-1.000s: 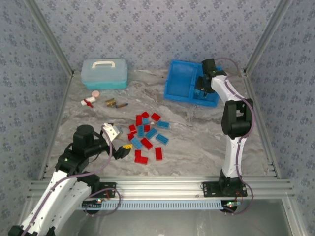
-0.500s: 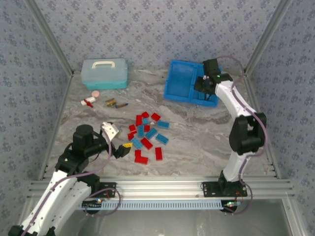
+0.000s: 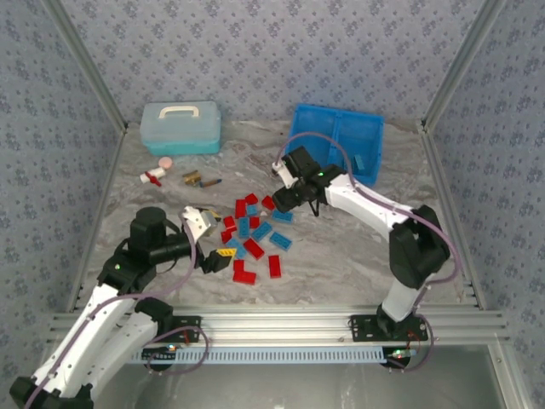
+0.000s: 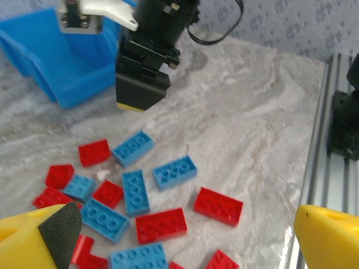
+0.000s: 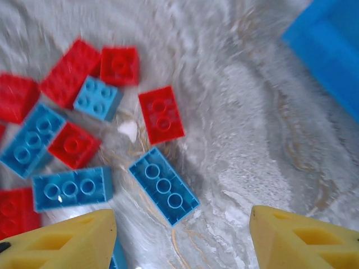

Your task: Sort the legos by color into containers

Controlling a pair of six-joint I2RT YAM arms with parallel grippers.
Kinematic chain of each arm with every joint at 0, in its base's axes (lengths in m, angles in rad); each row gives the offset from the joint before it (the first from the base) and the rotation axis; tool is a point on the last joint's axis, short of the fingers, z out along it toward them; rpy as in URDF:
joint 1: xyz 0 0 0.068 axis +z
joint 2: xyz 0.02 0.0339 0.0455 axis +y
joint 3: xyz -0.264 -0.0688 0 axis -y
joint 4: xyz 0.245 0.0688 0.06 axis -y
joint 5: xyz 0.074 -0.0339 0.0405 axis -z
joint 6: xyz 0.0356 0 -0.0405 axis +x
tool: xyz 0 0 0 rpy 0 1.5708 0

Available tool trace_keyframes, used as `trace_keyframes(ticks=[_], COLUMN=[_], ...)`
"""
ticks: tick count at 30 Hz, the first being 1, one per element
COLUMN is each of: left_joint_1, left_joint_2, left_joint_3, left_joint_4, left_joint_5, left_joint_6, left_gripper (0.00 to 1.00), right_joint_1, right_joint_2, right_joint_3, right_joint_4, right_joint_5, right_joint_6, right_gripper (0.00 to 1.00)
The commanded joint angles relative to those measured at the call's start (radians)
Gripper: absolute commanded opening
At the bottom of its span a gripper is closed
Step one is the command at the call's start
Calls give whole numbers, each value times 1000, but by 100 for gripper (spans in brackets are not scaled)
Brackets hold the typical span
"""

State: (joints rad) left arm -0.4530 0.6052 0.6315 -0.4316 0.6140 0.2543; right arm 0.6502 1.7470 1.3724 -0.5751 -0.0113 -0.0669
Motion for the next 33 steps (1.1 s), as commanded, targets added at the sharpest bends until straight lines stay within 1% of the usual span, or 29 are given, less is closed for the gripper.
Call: trace_keyframes(ticks=[1, 4, 6, 10, 13, 15, 17, 21, 25, 28, 32, 33], left_joint_1=[-40, -116, -122, -123, -123, -123, -123, -123, -122, -122, -123, -122], left_joint_2=[-25, -41, -36, -27, -30, -30, -30, -30, -30, -30, -30, -30], left_joint_3=[1, -5, -6, -1, -4, -5, -6, -6, -7, -7, -7, -7], left_joint_4=[-110, -133, -137, -130, -130, -131, -130, -130, -130, -130, -130, -130], left_joint_5=[-4, -54, -54, -40, -43, -46, -48, -53, -63, -66, -72, -74], left_joint_6=[69, 102, 113, 118, 122, 123, 125, 123, 123, 122, 119, 118], left_gripper=[99, 99, 99, 99, 99, 99, 99, 99, 99, 99, 99, 99], right_joint_1=[-3, 14, 13, 15, 18, 14, 10, 8, 10, 12, 17, 16], right_joint_2=[39, 65, 104, 219, 267, 283, 299, 326, 339, 346, 371, 373], right_joint_3=[34, 30, 62, 170, 200, 203, 203, 193, 170, 162, 175, 175], right_joint_4=[-53, -30, -45, -143, -158, -149, -150, -164, -138, -118, -131, -130], right_joint_5=[-59, -87, -102, -111, -100, -120, -138, -132, -115, -110, -71, -63], right_joint_6=[-259, -370, -402, -467, -492, -499, -509, -526, -528, -522, -517, -517], right_gripper=[68, 81, 86, 88, 88, 88, 86, 83, 77, 69, 50, 47])
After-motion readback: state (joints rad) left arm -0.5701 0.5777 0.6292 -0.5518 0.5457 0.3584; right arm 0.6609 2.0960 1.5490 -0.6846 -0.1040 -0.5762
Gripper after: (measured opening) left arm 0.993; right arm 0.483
